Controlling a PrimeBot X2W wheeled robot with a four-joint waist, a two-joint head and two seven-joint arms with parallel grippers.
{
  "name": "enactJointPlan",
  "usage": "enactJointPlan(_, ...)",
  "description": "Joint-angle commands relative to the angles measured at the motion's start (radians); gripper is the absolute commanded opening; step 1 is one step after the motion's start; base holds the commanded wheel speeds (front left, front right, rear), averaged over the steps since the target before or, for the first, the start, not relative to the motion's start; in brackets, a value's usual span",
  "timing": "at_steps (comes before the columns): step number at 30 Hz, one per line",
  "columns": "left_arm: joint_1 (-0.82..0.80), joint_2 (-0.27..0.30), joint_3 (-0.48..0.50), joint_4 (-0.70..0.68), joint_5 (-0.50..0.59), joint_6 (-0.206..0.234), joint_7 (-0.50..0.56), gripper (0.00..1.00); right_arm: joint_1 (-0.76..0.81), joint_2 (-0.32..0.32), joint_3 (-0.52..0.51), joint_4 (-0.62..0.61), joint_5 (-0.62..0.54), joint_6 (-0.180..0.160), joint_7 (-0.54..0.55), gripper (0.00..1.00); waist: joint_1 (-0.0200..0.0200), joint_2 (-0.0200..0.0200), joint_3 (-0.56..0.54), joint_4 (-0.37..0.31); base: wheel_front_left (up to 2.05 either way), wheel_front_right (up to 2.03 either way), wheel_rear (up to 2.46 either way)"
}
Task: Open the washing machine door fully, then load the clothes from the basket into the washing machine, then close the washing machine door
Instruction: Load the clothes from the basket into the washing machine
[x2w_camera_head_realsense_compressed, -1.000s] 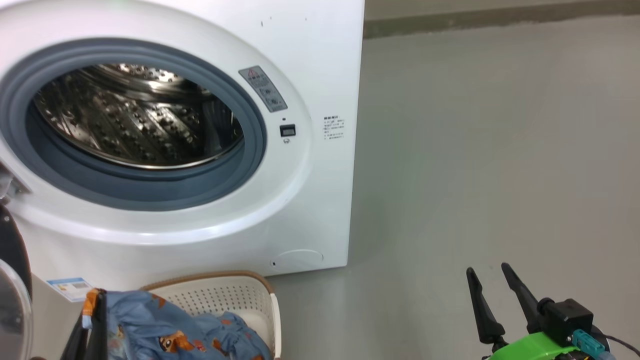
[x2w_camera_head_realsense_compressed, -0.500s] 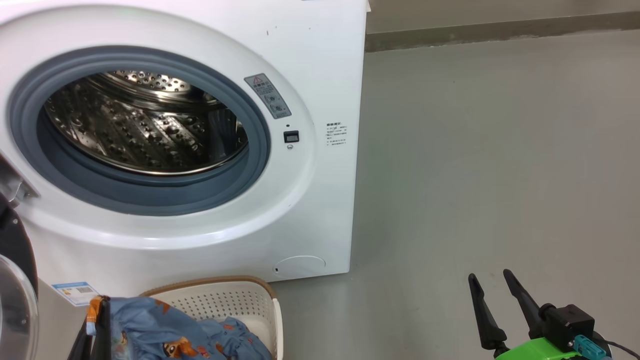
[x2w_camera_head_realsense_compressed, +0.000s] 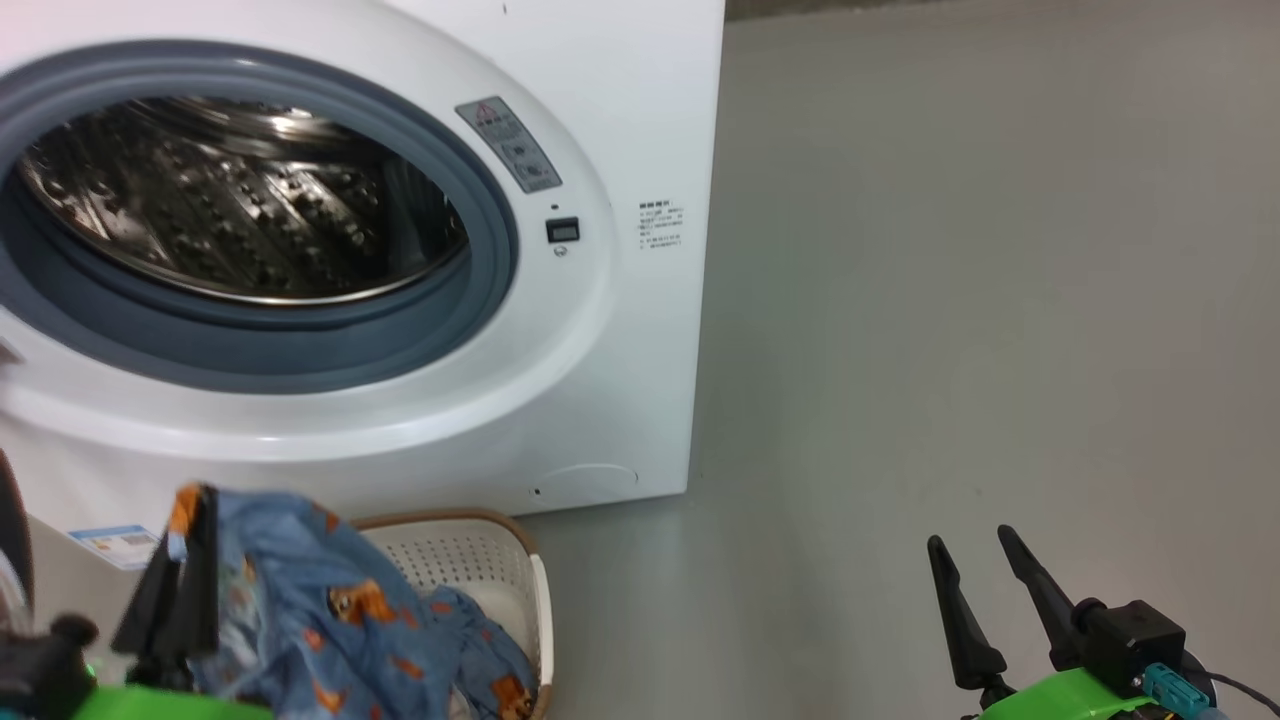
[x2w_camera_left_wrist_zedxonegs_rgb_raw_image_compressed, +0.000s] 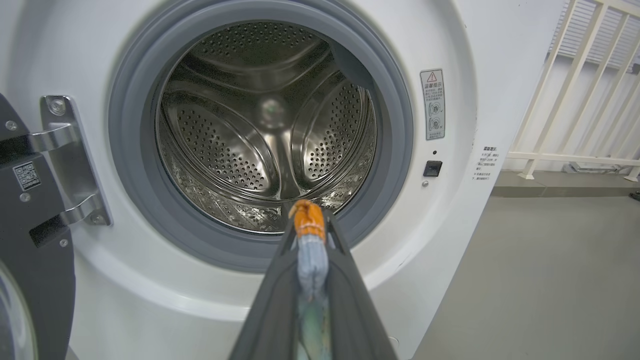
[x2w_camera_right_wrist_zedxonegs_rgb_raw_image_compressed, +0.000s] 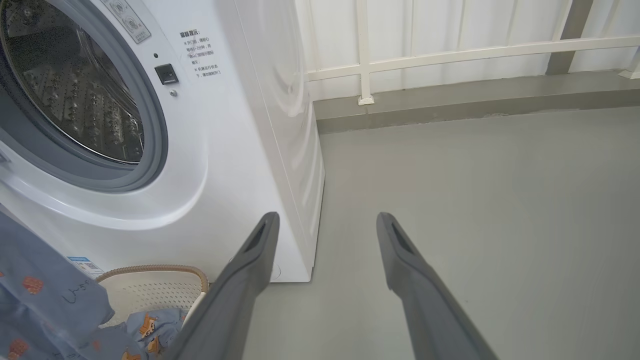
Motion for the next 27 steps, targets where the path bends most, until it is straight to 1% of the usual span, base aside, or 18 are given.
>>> enactJointPlan(1, -0.077, 0.044, 0.027, -0.009, -0.013, -0.002, -0.006, 0.0, -0.029, -0.004, 0.032, -0.032, 0.0, 0.006, -0.006, 1.0, 0.0, -0.0001, 0.053, -0.017, 0.0, 0.0, 0.0)
enactJointPlan(6, -0.232, 0.121, -0.013, 0.046, -0.057, -0.002, -0.006, 0.0, -0.044, -0.004, 0.048, -0.058, 0.0, 0.006, -0.006, 1.0, 0.0, -0.0001, 0.138, -0.037, 0.0, 0.0, 0.0)
enactJointPlan(13, -0.461, 0.211, -0.052, 0.136, -0.134, -0.002, -0.006, 0.0, -0.072, -0.004, 0.078, -0.097, 0.005, 0.006, -0.006, 1.0, 0.0, -0.0001, 0.262, -0.069, 0.0, 0.0, 0.0)
enactJointPlan(22, -0.686, 0.284, -0.139, 0.265, -0.224, -0.002, -0.006, 0.0, -0.094, -0.004, 0.106, -0.131, 0.015, 0.006, -0.006, 1.0, 0.0, -0.0001, 0.392, -0.098, 0.0, 0.0, 0.0)
enactJointPlan(27, -0.776, 0.314, -0.179, 0.339, -0.264, -0.002, -0.006, 0.0, -0.105, -0.004, 0.125, -0.144, 0.022, 0.006, -0.006, 1.0, 0.0, -0.0001, 0.444, -0.111, 0.0, 0.0, 0.0)
